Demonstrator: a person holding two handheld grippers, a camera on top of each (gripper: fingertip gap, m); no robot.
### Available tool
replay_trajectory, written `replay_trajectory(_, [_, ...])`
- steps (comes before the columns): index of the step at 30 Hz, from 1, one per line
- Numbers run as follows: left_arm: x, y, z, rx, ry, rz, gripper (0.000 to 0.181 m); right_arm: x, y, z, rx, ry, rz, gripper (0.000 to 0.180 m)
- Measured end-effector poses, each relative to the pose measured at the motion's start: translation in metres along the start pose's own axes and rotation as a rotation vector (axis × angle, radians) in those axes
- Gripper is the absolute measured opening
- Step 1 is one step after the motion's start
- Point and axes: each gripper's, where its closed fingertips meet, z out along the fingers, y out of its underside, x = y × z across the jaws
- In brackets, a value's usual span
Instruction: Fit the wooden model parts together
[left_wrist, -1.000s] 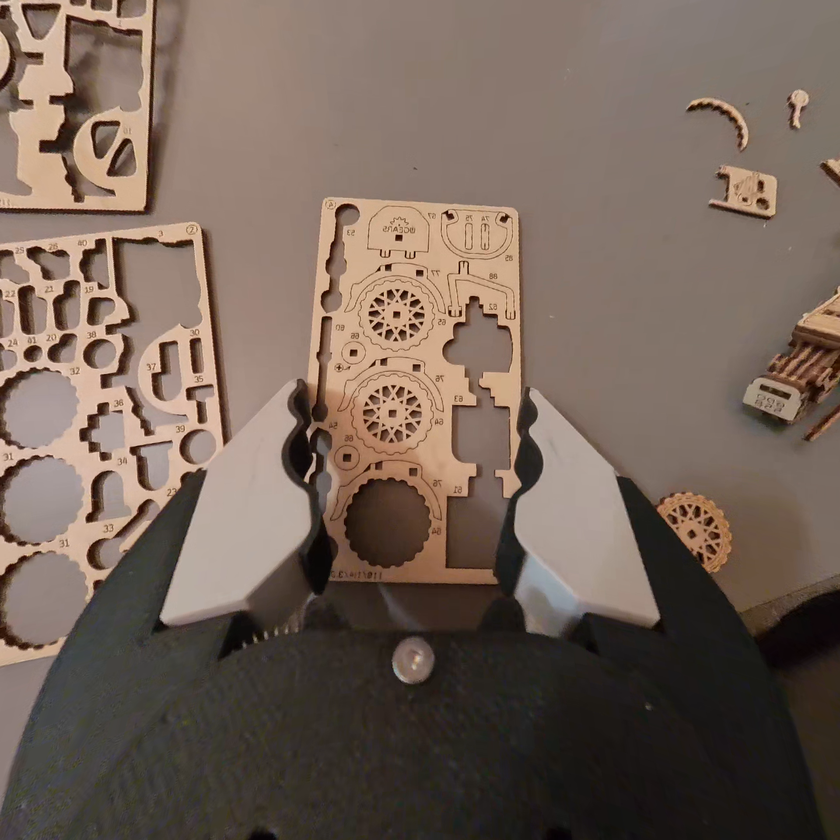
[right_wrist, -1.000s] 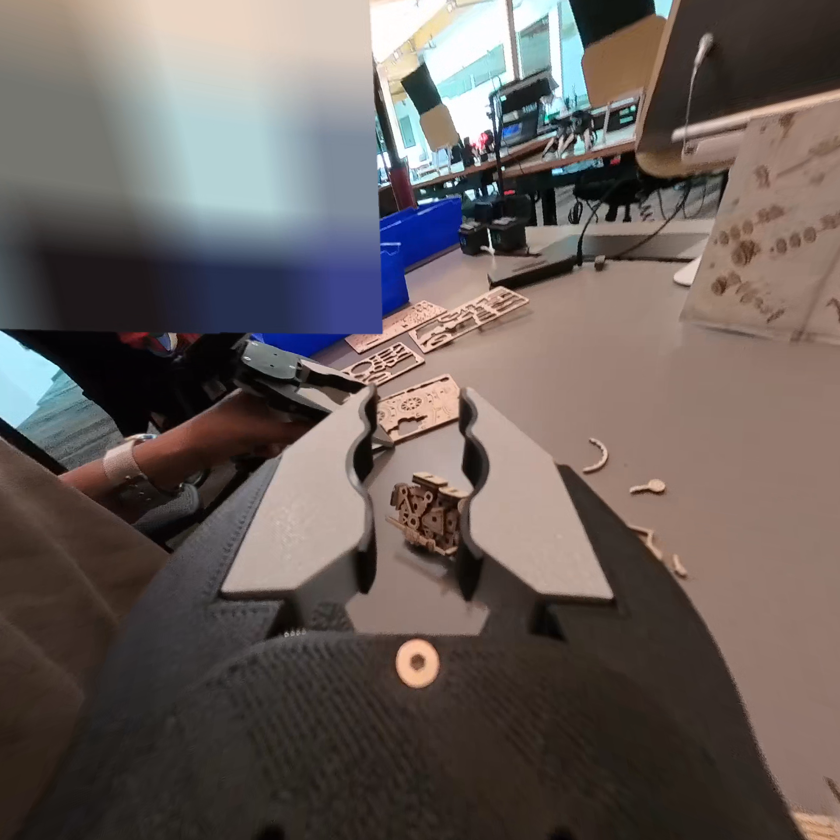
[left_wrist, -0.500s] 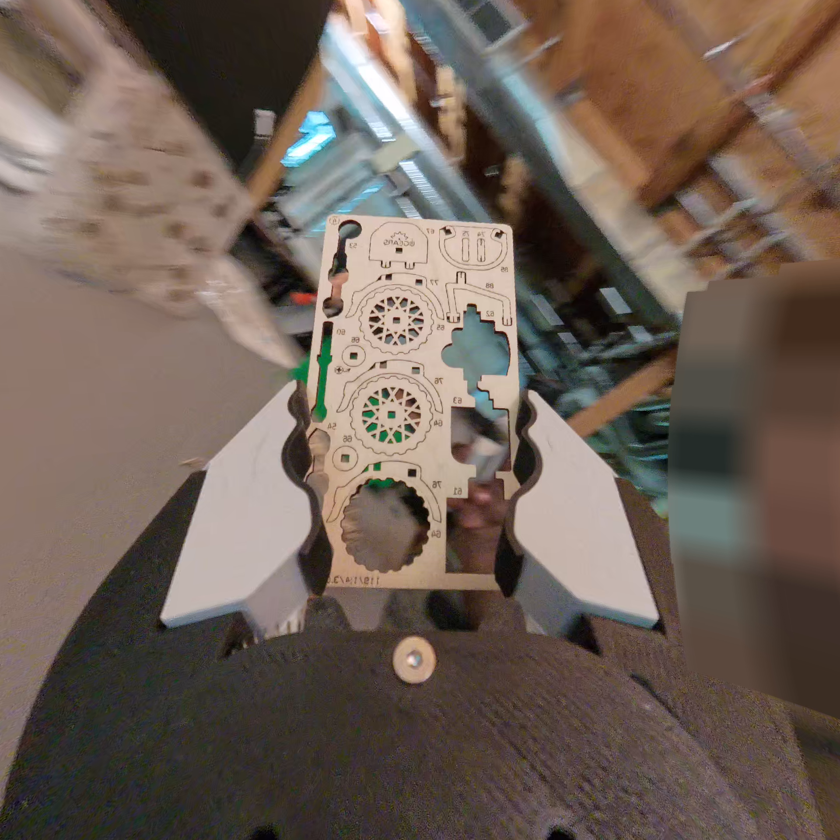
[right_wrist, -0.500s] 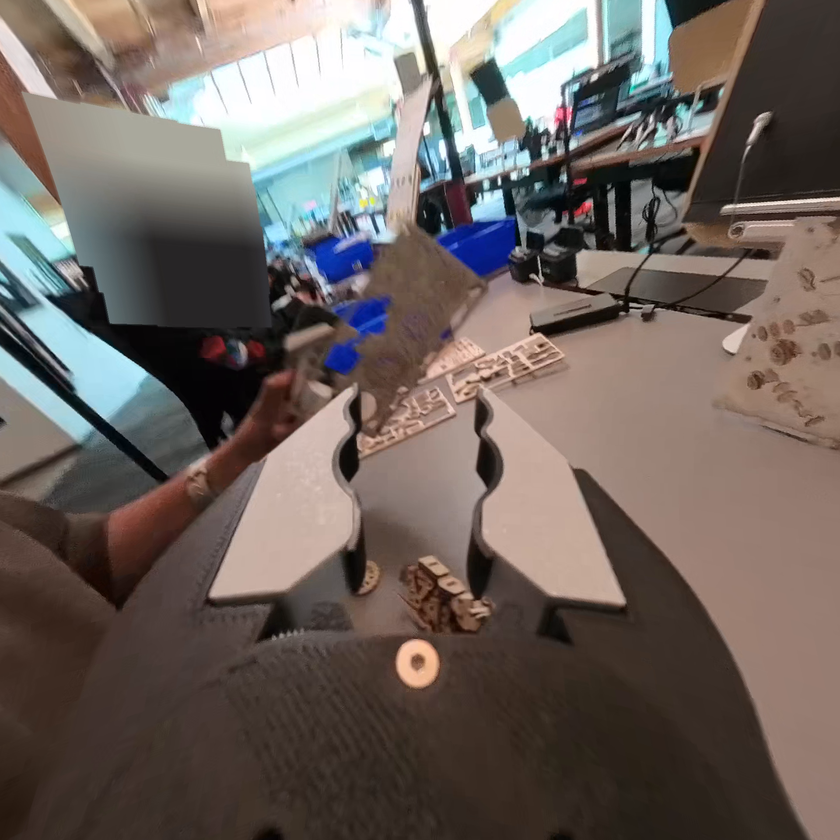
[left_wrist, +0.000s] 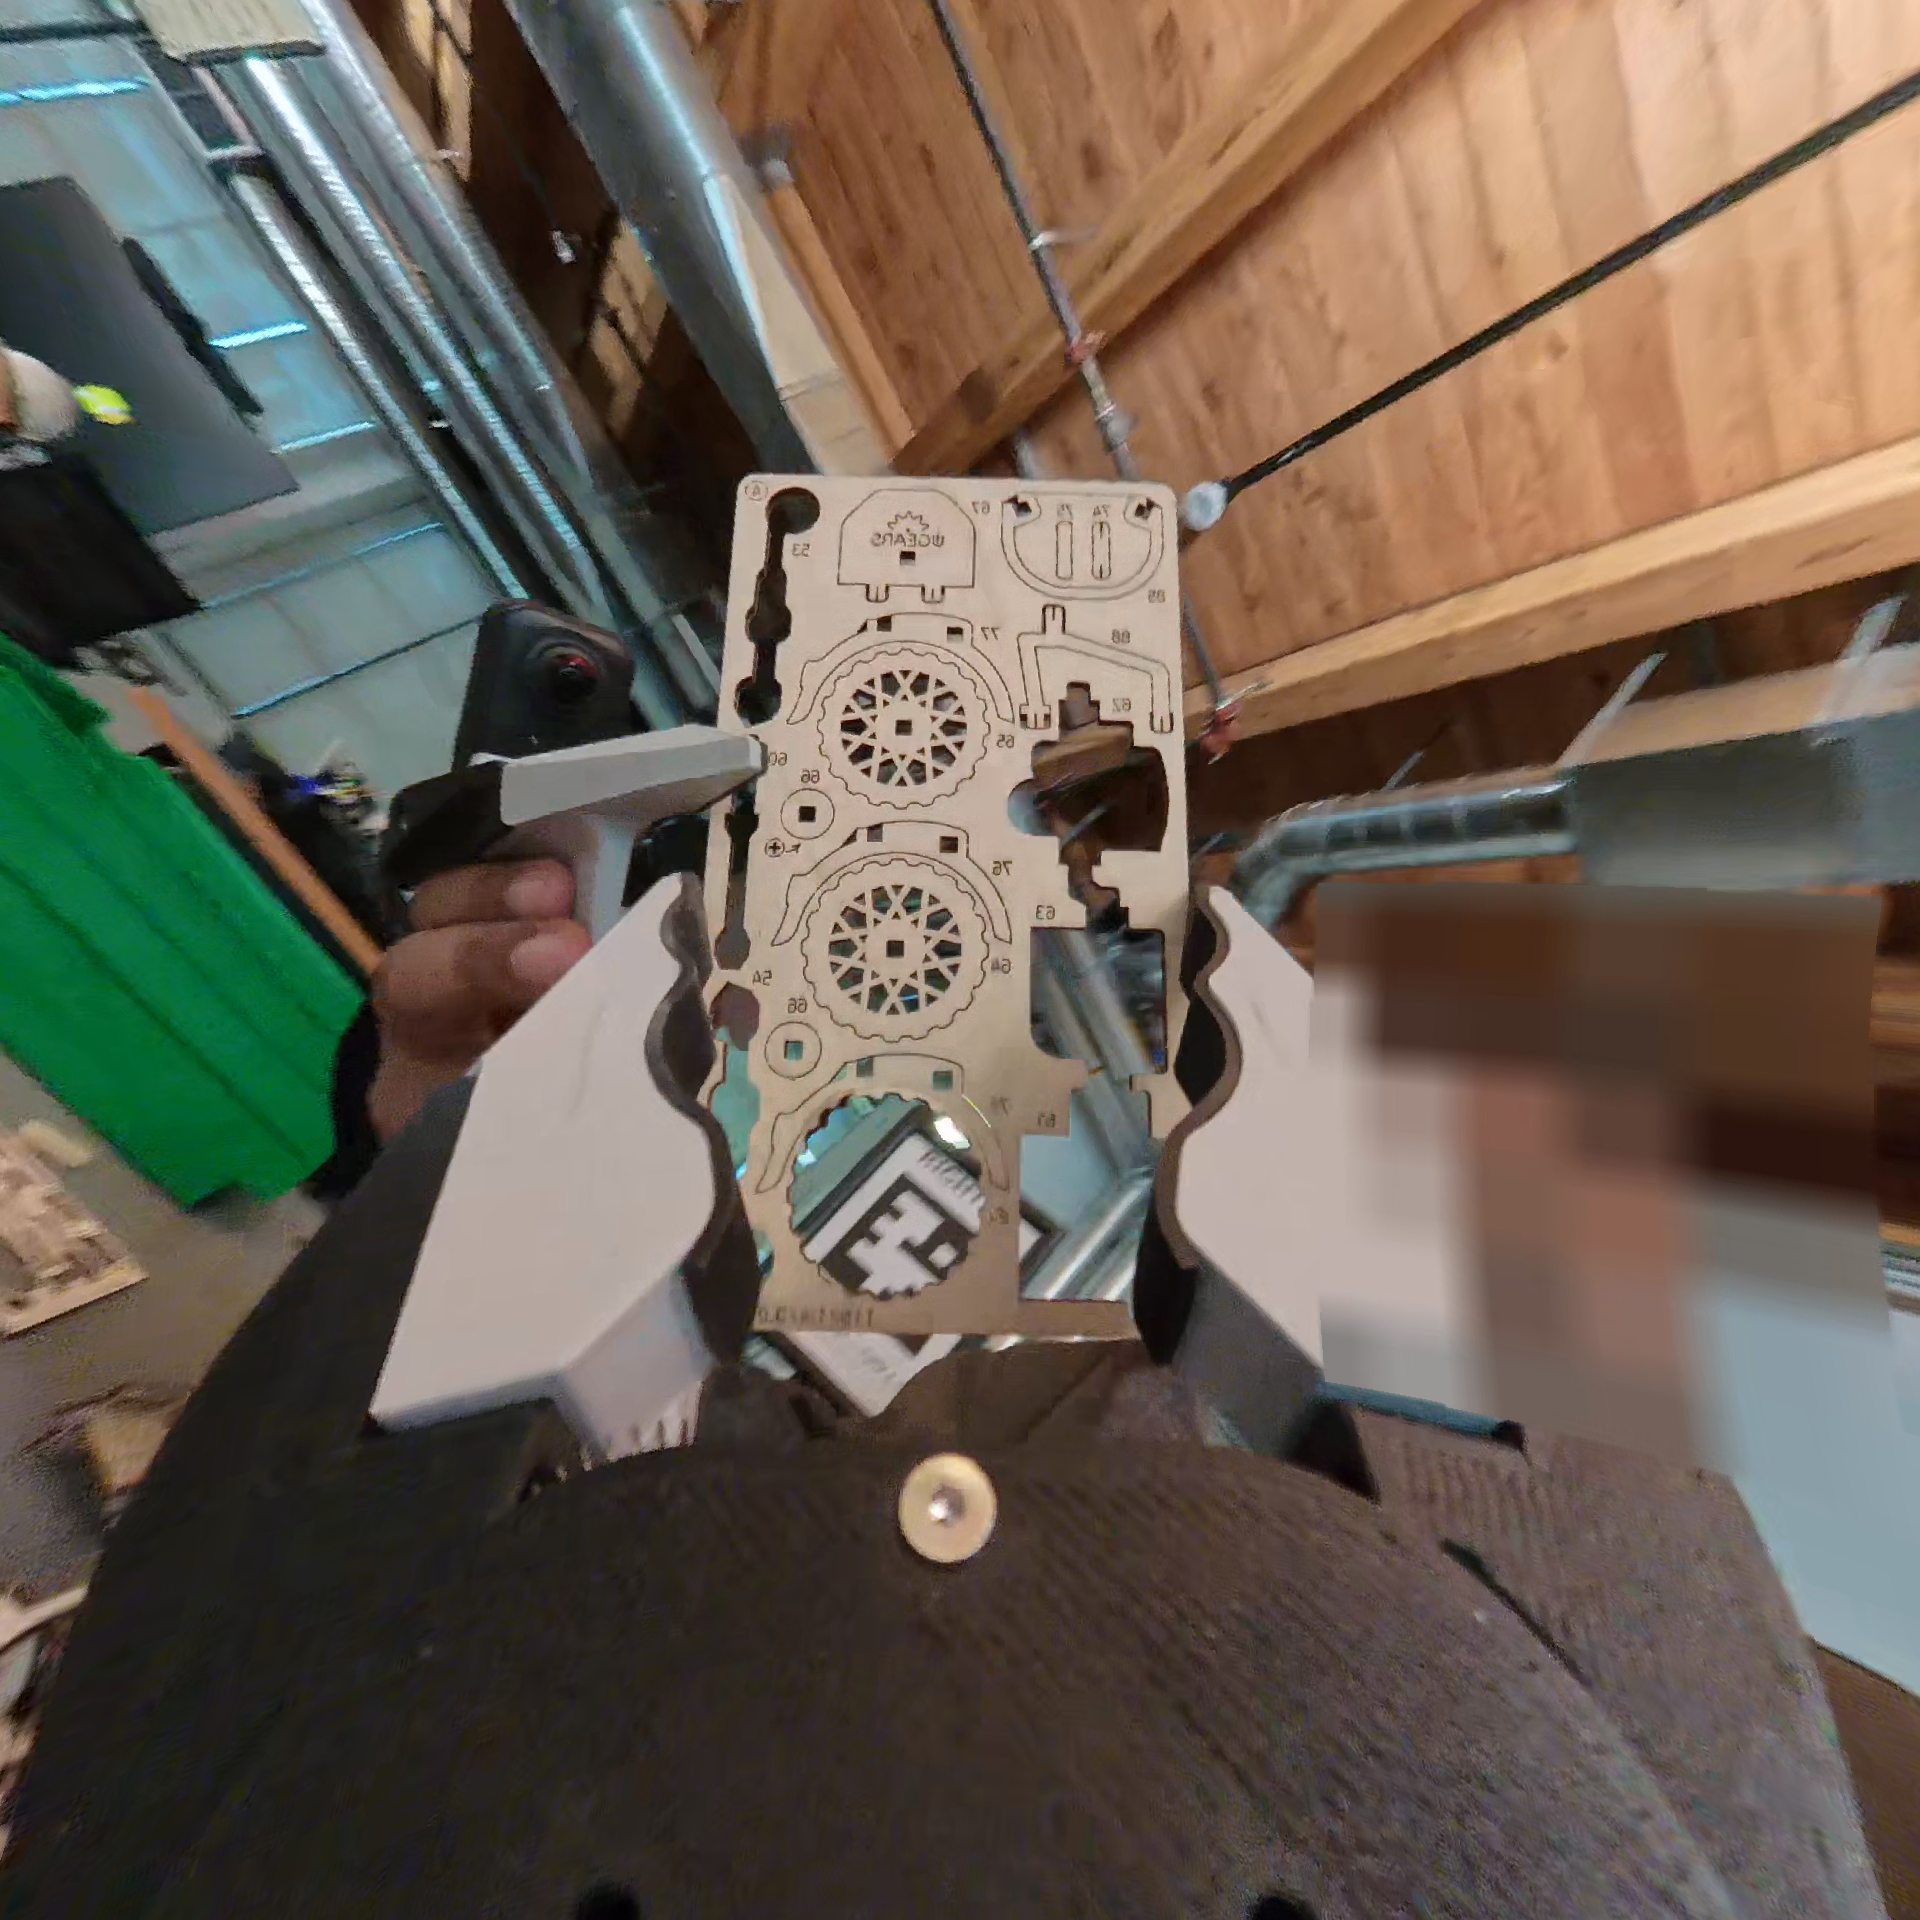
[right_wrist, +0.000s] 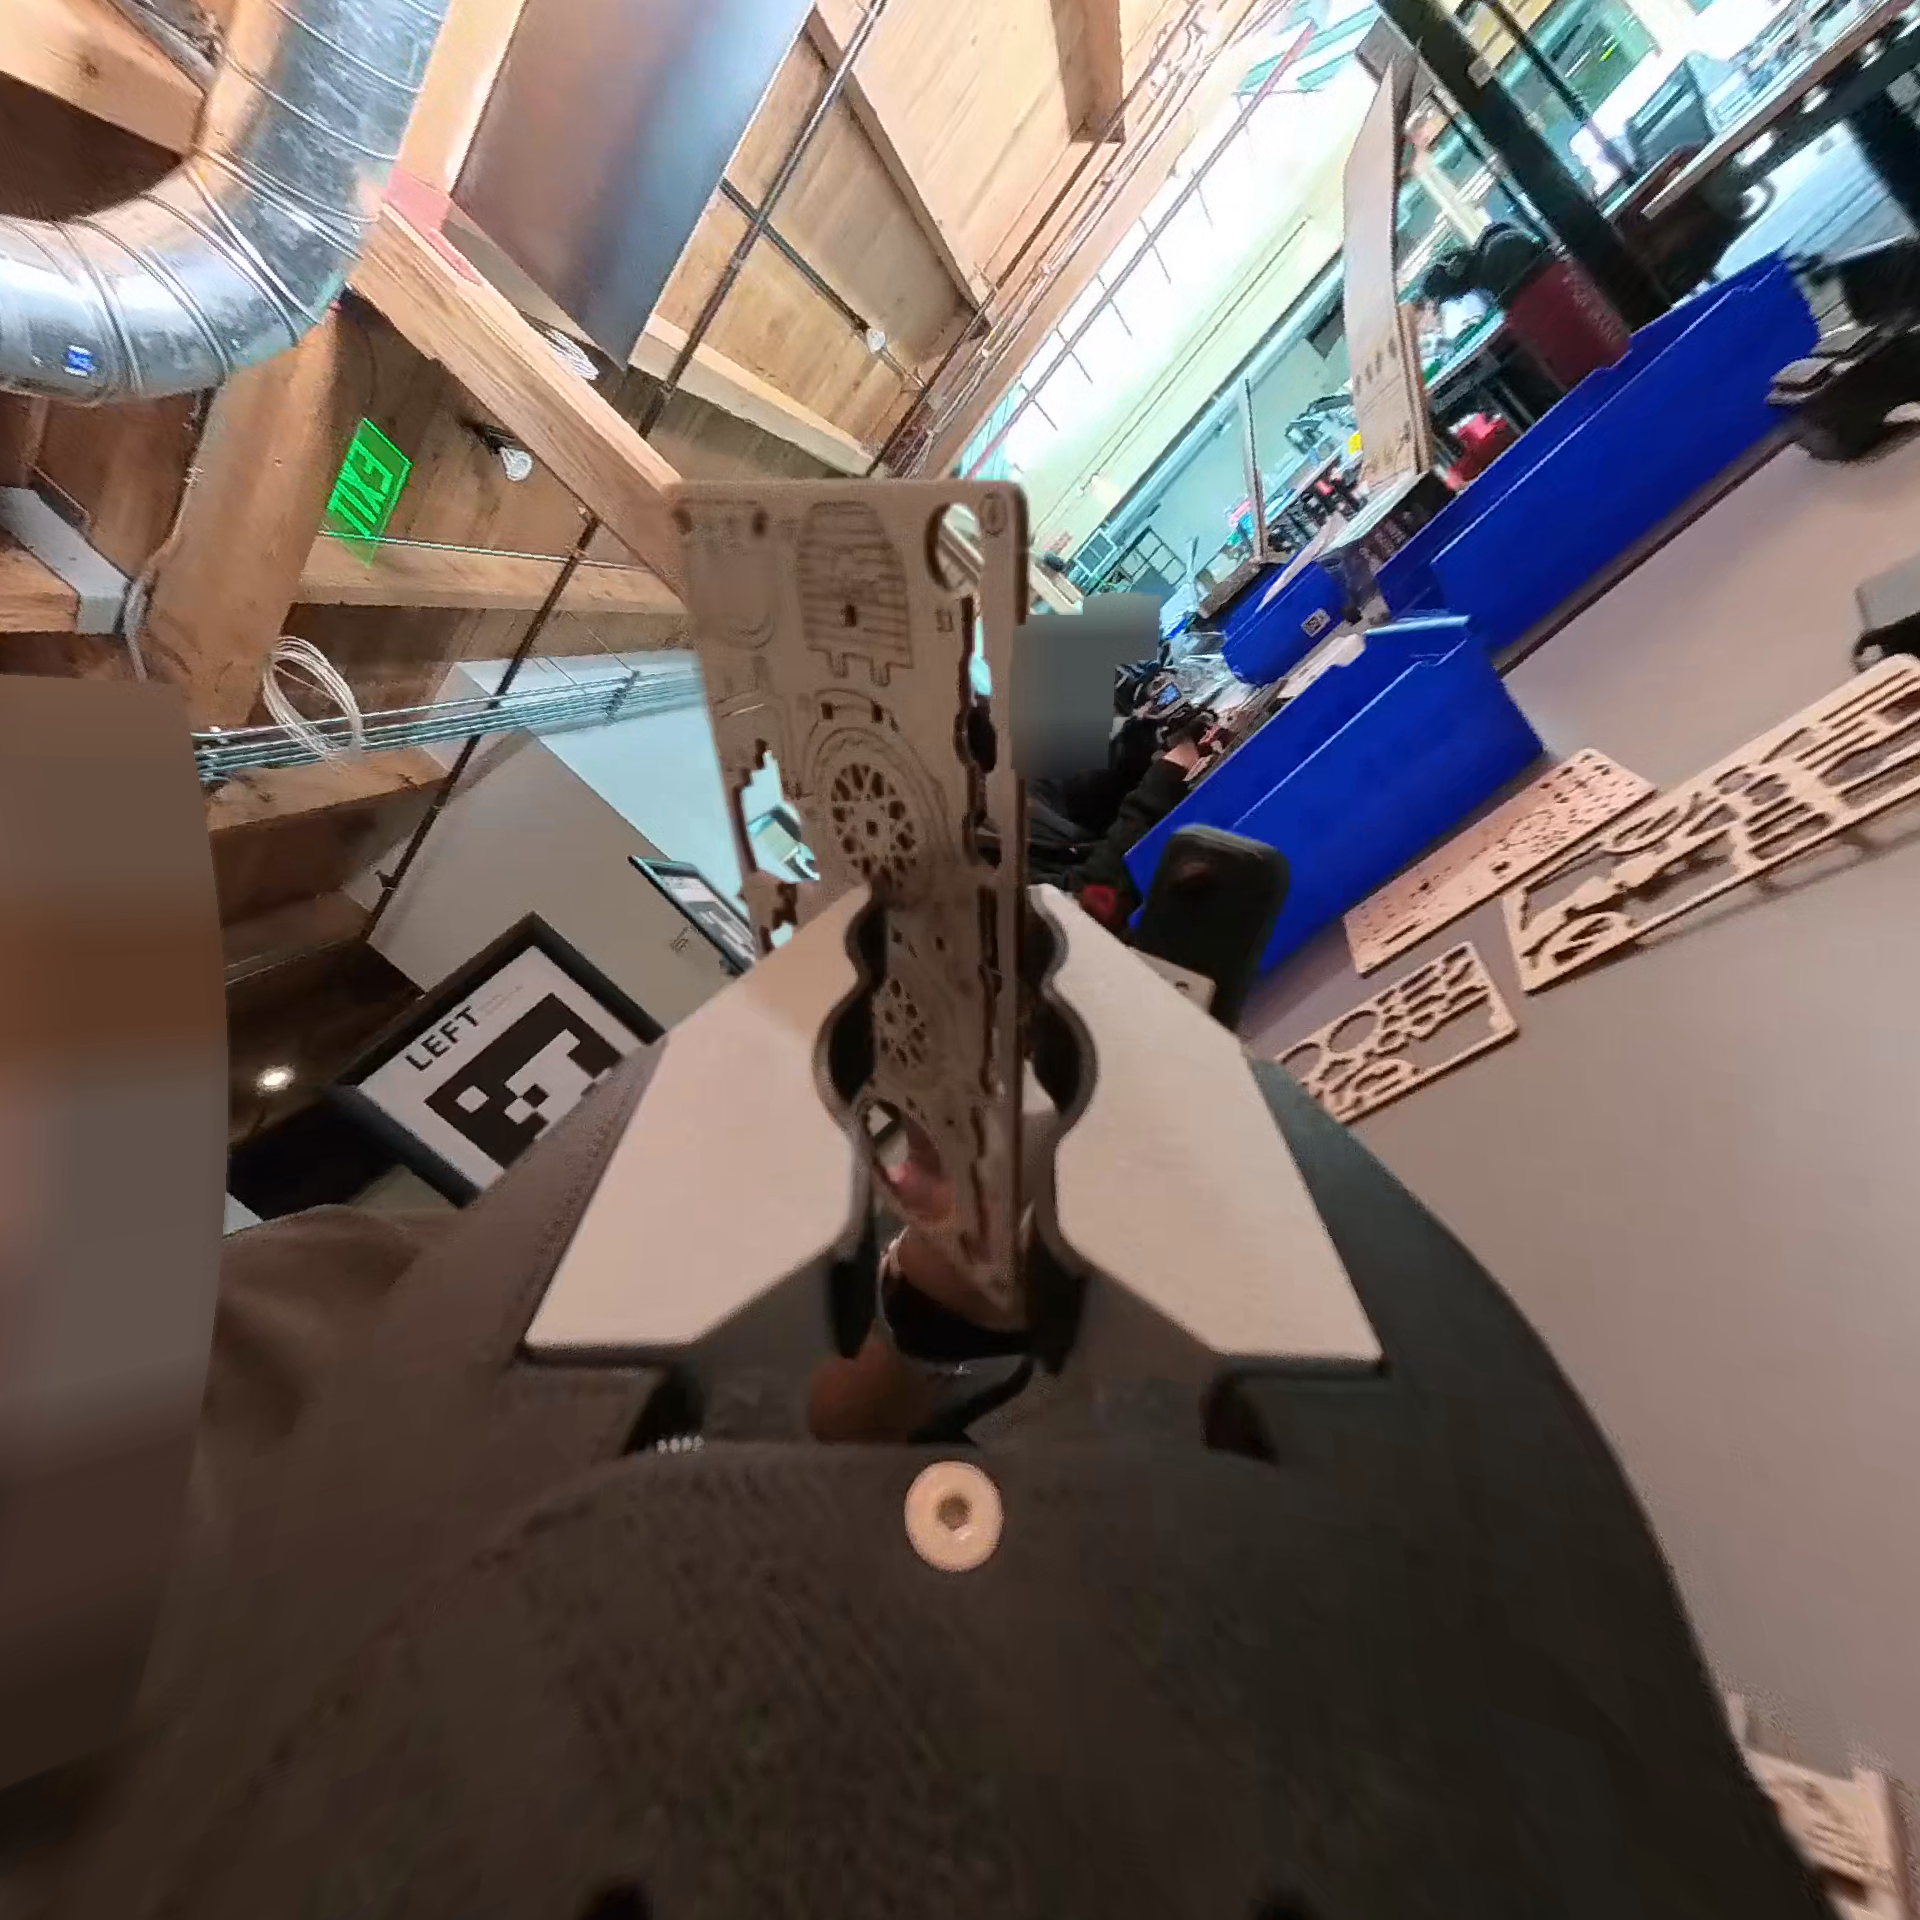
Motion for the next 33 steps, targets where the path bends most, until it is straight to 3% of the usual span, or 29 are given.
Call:
replay_trajectory(1, [-0.001, -0.007, -0.003, 0.025, 0.038, -0.032, 0.087, 0.004, -0.005, -0.002, 0.013, 0.01, -0.007, 0.02])
replay_trajectory(4, [-0.025, -0.033, -0.021, 0.083, -0.028, -0.005, 0.082, 0.009, -0.035, -0.015, 0.133, 0.023, -0.007, 0.001])
replay_trajectory(6, [-0.042, -0.049, -0.038, 0.076, -0.14, 0.108, 0.083, 0.017, -0.046, -0.021, 0.142, 0.072, -0.095, 0.001])
replay_trajectory(11, [-0.079, -0.083, -0.069, 0.002, -0.327, 0.36, 0.063, 0.073, -0.053, -0.025, 0.053, 0.274, -0.237, 0.001])
replay_trajectory(14, [-0.077, -0.098, -0.058, 0.029, -0.212, 0.308, 0.064, 0.113, -0.051, -0.026, 0.008, 0.364, -0.221, 0.002])
replay_trajectory(17, [-0.109, -0.111, -0.056, -0.026, -0.32, 0.371, 0.062, 0.13, -0.052, -0.025, 0.025, 0.34, -0.189, 0.002])
replay_trajectory(19, [-0.126, -0.113, -0.059, -0.082, -0.363, 0.434, 0.038, 0.132, -0.053, -0.023, 0.064, 0.287, -0.158, 0.001])
replay_trajectory(22, [-0.124, -0.116, -0.061, -0.061, -0.27, 0.491, 0.001, 0.146, -0.045, -0.025, 0.078, 0.284, -0.126, 0.002])
replay_trajectory(25, [-0.125, -0.118, -0.058, -0.067, -0.266, 0.504, 0.0, 0.149, -0.041, -0.029, 0.097, 0.264, -0.113, 0.002])
replay_trajectory(30, [-0.123, -0.119, -0.053, -0.124, -0.281, 0.582, 0.0, 0.15, -0.043, -0.031, 0.129, 0.376, -0.197, 0.006])
replay_trajectory(33, [-0.12, -0.118, -0.05, -0.125, -0.246, 0.577, 0.0, 0.153, -0.023, -0.024, 0.014, 0.396, -0.231, 0.029])
